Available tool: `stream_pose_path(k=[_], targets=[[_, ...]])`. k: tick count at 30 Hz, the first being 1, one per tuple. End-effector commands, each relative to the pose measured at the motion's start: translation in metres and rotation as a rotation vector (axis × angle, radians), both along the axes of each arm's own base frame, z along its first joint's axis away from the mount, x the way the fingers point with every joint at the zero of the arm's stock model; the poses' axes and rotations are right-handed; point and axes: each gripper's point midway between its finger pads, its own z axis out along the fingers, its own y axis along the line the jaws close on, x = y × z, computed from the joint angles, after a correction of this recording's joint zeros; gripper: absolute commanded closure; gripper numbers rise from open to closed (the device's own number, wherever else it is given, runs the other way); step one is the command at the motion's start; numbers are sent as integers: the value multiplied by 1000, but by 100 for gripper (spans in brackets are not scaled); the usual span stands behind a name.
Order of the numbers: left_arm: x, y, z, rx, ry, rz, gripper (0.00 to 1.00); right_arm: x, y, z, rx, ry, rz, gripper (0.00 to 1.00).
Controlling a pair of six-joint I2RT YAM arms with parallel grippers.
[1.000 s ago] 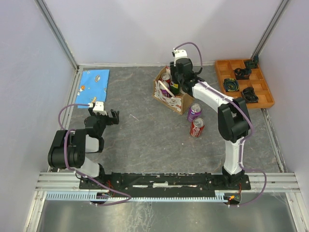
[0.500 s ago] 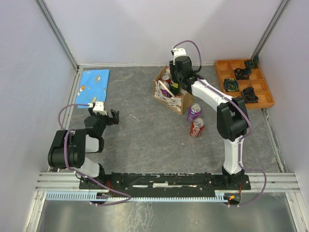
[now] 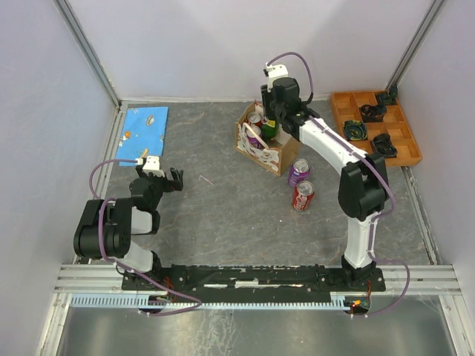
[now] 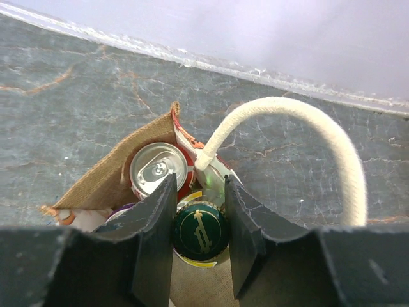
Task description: Take the beverage out of the canvas bag
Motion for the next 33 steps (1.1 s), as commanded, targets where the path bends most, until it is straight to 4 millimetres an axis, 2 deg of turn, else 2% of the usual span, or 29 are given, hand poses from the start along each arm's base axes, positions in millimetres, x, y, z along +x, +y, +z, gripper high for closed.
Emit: stream_pose_path(k=[1,7,10,13,16,21,28,33], targets=[[7,5,16,20,-66,19,1,-40,-11,207,220,-464,37,100],[7,5,16,20,-67,19,1,-98,-28,255,240,-559,72,100],[7,5,16,20,-67,19,1,-128,-36,267,251,-585,94,100],[7,5,16,20,-66,19,1,-155,-40,262,255,-580,121,100],[7,5,16,20,-66,18,1,-180,-40,253,260,-557,156,100],[7,5,15,20,-64,18,1,-214,-38,223,259,-472,201,100],[7,5,16,20,-67,18,1,-229,-27,169,251,-323,223,100],[7,5,16,20,-66,19,1,-225,-18,139,239,-263,222,100]])
